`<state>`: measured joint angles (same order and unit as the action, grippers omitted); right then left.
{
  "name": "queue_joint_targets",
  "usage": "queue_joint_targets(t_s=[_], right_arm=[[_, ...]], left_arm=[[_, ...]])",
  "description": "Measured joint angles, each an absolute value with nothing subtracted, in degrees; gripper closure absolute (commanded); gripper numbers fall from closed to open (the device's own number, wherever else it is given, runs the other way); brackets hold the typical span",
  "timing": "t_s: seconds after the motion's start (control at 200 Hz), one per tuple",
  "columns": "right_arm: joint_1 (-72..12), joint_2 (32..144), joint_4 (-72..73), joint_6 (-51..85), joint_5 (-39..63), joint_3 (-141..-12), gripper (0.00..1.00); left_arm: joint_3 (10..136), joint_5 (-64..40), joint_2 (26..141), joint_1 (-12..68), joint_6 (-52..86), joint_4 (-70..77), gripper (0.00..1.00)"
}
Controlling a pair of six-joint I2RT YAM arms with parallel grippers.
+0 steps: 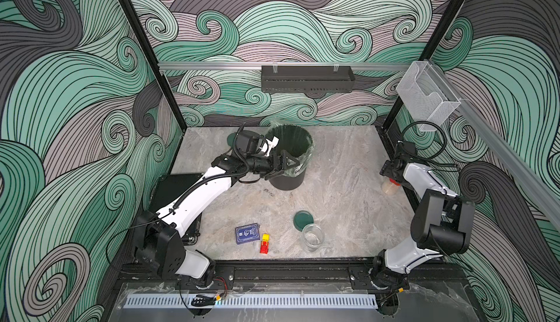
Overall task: Empty expired oatmeal from jars
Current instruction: Adjust the trash bin at the center of the board, then pick up the jar from the center of the board.
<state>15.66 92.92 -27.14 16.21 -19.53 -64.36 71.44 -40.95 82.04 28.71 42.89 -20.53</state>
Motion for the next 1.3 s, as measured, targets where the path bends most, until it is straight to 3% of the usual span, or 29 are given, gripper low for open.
queue_joint_targets(t_s=[0.28, 0.38, 0.871, 1.301], right_arm=[[15.57, 92.92, -26.72, 15.18, -19.59, -65.45, 0.20], [15.16, 92.92, -26.74, 14.96, -19.59, -65.45, 0.30], [10.09, 92.01, -26.96, 15.31, -21.21, -65.12, 0.33], [-7.73, 84.44, -28.12, 17.45, -19.03, -60.03, 0.35]], left_arm=[[71.44, -40.95, 81.08, 28.71, 42.59, -20.91, 0.01], [71.44, -40.93, 81.08, 28.71, 42.57, -21.06, 0.02], [70.41, -40.10, 77.08, 28.71, 41.89, -22.11, 0.01], [64.99, -37.06, 71.35, 28.71, 41.28, -21.56, 0.01]])
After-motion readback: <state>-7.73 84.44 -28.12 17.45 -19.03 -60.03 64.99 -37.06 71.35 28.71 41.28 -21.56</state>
